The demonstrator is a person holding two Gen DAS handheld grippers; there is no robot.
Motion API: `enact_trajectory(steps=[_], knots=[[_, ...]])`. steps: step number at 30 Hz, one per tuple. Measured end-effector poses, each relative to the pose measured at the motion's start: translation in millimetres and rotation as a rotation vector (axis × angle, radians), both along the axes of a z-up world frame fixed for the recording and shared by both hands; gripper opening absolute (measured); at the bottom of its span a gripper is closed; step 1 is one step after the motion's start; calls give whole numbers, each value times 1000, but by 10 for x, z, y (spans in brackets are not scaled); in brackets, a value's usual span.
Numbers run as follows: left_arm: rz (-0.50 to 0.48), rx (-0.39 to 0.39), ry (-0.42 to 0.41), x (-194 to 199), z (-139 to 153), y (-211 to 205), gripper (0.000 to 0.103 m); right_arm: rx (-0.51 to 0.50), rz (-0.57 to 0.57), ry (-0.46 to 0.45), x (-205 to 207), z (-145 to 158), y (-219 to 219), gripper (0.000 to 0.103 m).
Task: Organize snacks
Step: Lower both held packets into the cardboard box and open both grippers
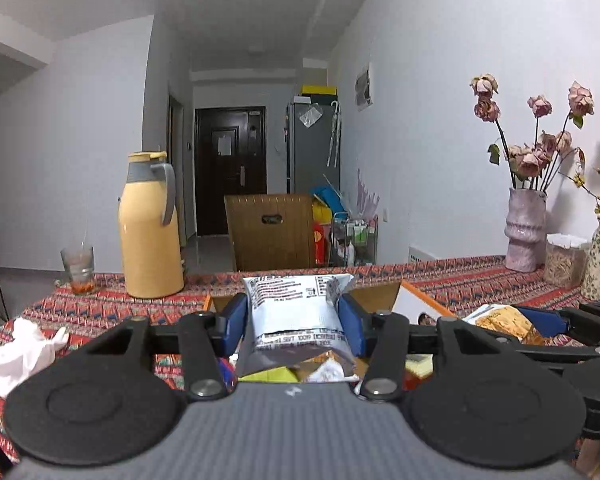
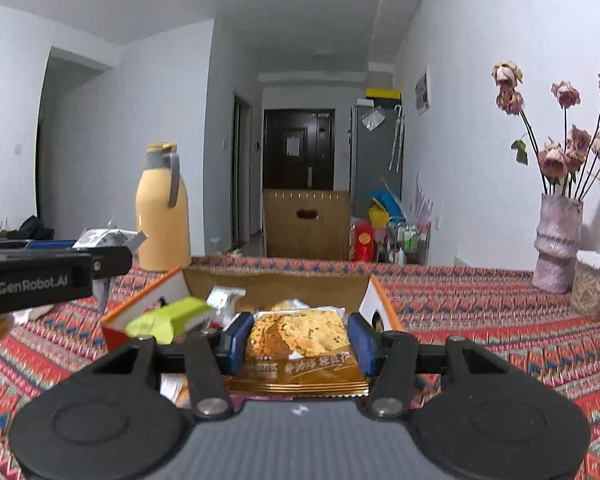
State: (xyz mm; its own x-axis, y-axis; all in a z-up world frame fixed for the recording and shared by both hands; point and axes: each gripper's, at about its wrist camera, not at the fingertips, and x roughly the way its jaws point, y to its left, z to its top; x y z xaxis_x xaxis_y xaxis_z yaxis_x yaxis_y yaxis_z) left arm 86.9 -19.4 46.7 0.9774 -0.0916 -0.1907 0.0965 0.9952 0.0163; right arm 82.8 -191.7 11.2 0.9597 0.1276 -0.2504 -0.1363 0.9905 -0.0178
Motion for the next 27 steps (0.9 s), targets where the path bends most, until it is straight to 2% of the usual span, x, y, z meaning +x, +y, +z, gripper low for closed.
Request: enact_trajectory(steps=[8, 16, 22, 27], knots=[[12, -4, -12, 356, 133, -23, 51, 0, -2, -33, 385, 152, 5, 51], [31, -14, 8, 783, 145, -52, 51, 2, -2, -18, 852, 162, 55, 51], [46, -39, 40, 1079, 19, -26, 51, 23, -9, -8, 1139, 95, 76, 51], [53, -45, 89, 1268, -169, 14, 51, 36, -11, 24, 1315, -83, 62, 51]])
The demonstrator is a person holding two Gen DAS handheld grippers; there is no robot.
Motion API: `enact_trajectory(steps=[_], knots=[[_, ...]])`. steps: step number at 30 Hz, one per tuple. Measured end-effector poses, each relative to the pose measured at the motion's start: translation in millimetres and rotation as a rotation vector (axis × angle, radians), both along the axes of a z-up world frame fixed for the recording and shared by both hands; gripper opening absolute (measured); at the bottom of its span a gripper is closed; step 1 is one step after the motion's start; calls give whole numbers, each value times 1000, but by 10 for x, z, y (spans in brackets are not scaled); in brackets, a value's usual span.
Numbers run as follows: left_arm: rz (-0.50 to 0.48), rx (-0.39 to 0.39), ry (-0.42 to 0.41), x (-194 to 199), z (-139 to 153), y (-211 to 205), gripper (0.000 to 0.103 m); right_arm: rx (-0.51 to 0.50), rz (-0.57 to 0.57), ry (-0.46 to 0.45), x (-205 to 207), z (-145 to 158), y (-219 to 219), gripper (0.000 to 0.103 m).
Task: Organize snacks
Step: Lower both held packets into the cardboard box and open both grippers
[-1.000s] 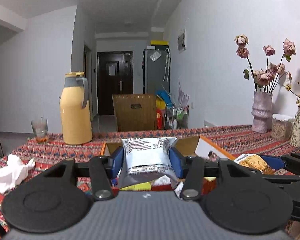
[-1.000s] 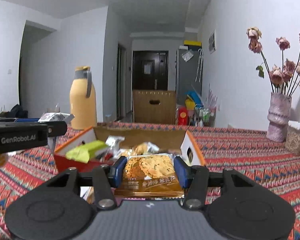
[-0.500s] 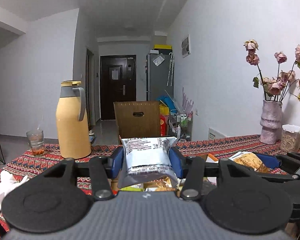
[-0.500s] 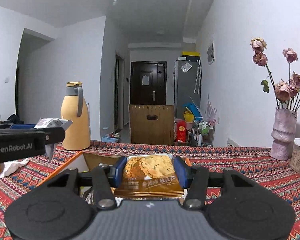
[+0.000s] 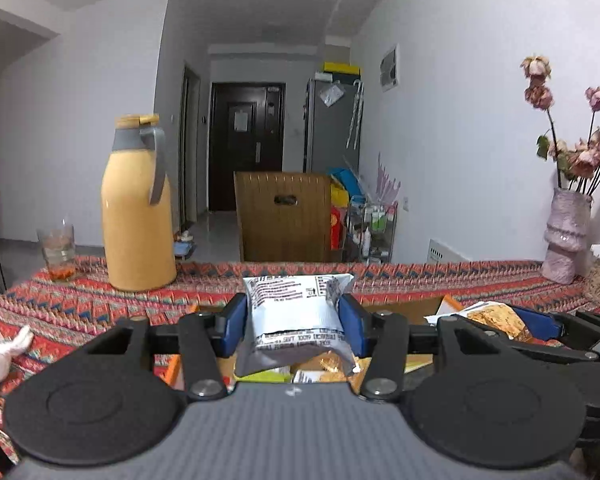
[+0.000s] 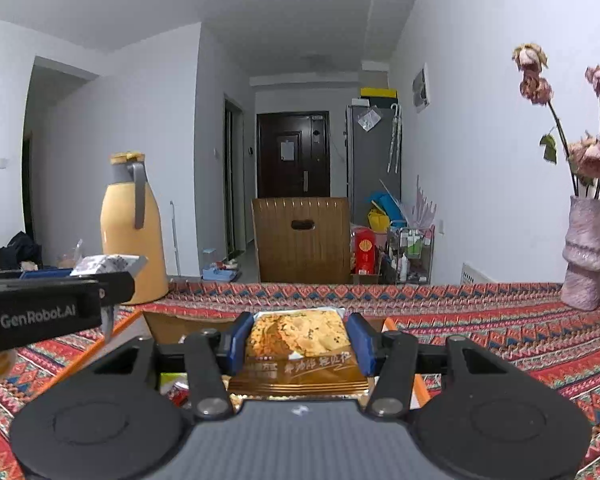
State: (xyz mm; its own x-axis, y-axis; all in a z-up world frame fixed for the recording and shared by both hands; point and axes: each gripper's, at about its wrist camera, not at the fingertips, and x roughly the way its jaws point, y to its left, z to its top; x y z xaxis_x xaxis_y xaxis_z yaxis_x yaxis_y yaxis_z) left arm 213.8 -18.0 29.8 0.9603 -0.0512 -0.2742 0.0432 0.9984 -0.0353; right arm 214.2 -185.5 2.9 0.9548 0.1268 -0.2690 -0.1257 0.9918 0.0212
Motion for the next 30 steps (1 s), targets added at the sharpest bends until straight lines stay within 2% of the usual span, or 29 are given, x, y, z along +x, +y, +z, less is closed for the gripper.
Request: enact_trajectory(steps=[5, 11, 16, 17, 20, 21, 22, 24, 30], knots=[[-1, -7, 50, 116, -135, 45, 51, -3, -4, 39, 83, -114, -3, 51], [-6, -15, 60, 116, -163, 75, 52, -15, -5, 55, 110, -165, 22, 51], [1, -22, 44, 67, -151, 89, 73, -20, -7, 72, 125, -183, 9, 53], [4, -29, 42, 64, -141, 97, 75, -21, -9, 78, 131, -193, 8, 57], [29, -43, 35, 51, -118, 145, 88, -17, -18, 91, 140, -207, -17, 81], [35, -46, 33, 43, -112, 151, 98, -14, -25, 92, 142, -208, -31, 86], [40, -51, 30, 35, -108, 162, 103, -12, -30, 92, 141, -206, -43, 88], [46, -51, 30, 28, -101, 168, 103, 4, -33, 92, 142, -208, -69, 103], [55, -53, 36, 15, -87, 172, 103, 11, -34, 103, 152, -225, -97, 103]])
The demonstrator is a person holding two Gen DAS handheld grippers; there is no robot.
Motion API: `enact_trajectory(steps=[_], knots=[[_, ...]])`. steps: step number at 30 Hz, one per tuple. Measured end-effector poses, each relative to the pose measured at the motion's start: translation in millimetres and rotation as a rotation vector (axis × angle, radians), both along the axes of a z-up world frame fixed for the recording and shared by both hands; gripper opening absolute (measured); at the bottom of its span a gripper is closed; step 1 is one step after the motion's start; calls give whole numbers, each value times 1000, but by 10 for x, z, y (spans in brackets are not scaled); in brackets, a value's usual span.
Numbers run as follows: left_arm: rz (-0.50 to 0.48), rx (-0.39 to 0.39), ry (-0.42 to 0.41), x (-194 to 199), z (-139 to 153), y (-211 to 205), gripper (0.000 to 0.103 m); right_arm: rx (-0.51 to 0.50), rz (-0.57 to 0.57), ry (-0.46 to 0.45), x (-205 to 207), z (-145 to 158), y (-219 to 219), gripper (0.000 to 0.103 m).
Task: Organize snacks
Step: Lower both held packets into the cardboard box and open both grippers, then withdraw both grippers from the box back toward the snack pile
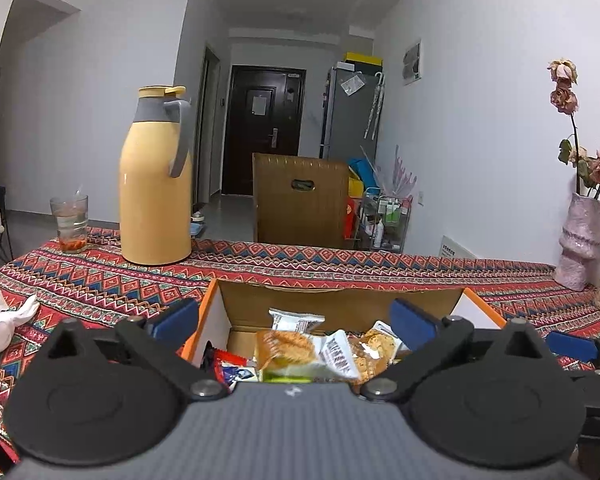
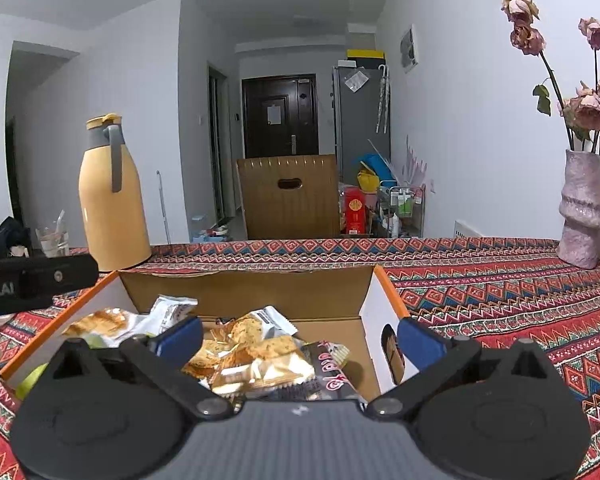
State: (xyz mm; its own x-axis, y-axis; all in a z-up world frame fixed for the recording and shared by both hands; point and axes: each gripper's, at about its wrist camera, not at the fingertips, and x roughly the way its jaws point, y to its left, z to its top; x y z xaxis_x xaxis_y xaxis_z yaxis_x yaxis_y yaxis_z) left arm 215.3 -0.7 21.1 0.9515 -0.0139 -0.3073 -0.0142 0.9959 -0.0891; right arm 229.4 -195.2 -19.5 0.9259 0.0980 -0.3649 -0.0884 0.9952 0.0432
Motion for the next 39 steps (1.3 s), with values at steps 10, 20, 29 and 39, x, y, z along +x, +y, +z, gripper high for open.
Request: enact_trajectory(steps=[10, 20, 29, 39], knots=[[14, -9, 10, -71, 171, -27, 103, -3, 3, -15, -75, 131, -10, 103], [11, -12, 27, -380, 313, -3, 103, -38, 27, -9, -424, 299, -134, 103], [-18, -15, 80, -754, 184, -3, 103, -69, 50, 57, -877, 157, -400, 103], [-28, -15, 180, -1019, -103, -5, 103, -130, 15, 184, -1183, -189, -767, 103]])
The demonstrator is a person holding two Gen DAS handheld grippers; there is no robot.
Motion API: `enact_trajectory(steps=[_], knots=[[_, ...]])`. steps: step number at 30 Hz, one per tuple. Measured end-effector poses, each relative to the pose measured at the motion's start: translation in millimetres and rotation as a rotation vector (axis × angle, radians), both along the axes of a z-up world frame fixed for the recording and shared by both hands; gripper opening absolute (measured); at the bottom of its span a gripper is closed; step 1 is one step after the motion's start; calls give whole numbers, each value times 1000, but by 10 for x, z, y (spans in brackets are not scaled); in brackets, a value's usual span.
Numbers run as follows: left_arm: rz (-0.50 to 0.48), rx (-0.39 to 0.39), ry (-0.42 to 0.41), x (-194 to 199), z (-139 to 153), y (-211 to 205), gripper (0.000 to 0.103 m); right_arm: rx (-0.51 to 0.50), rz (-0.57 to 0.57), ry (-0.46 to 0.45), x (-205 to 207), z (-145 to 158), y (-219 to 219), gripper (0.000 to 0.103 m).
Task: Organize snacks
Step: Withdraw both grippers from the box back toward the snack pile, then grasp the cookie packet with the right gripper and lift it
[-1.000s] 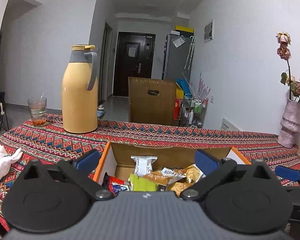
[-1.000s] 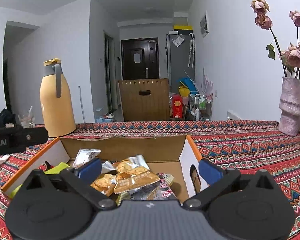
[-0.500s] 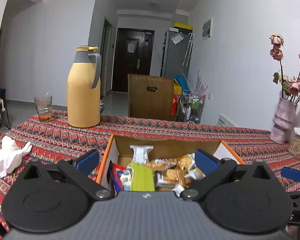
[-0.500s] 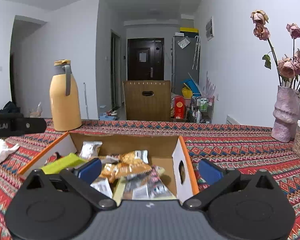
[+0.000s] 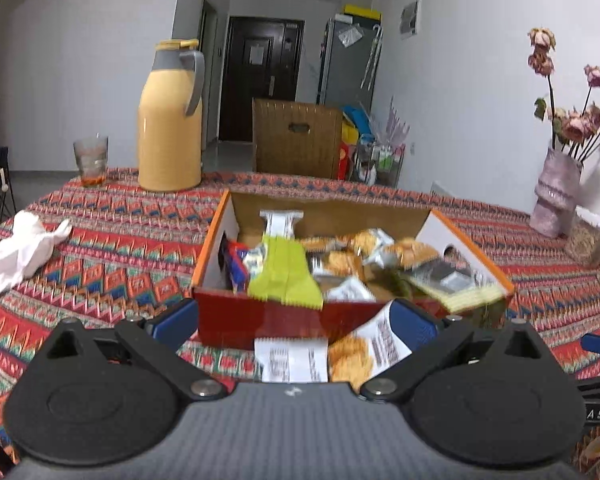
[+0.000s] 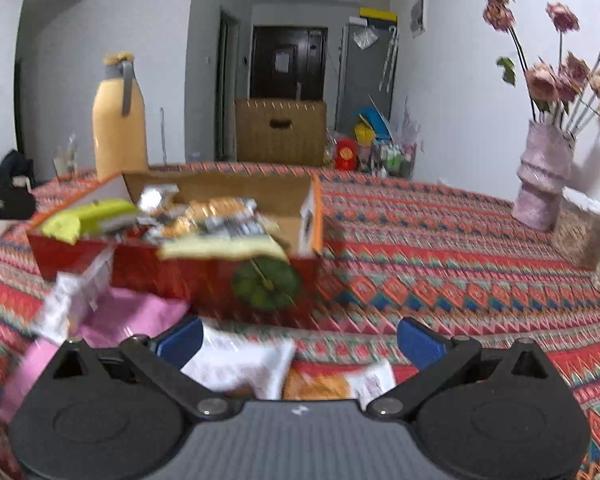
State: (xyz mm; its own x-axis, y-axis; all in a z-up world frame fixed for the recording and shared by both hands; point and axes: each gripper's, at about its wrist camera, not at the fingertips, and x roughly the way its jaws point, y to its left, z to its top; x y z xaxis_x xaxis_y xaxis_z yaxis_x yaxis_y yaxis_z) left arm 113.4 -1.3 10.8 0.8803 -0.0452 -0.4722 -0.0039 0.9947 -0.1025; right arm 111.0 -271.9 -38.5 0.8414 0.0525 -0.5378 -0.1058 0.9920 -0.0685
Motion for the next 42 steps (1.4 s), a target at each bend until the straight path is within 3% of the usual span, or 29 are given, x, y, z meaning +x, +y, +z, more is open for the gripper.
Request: enact_trajectory(steps=[15, 26, 30, 42], knots=[[4, 14, 100, -173, -222, -42, 103, 0, -17, 148, 209, -372, -322, 103], [-16, 16, 119, -232, -252, -119, 103, 33, 56, 129, 90, -346, -228, 53], [-24, 19, 136, -231, -281, -163, 103, 34, 40, 106, 17, -344, -196, 46], [-55, 37, 207, -196, -396, -398, 103, 114, 1, -61, -415, -133, -189, 44]])
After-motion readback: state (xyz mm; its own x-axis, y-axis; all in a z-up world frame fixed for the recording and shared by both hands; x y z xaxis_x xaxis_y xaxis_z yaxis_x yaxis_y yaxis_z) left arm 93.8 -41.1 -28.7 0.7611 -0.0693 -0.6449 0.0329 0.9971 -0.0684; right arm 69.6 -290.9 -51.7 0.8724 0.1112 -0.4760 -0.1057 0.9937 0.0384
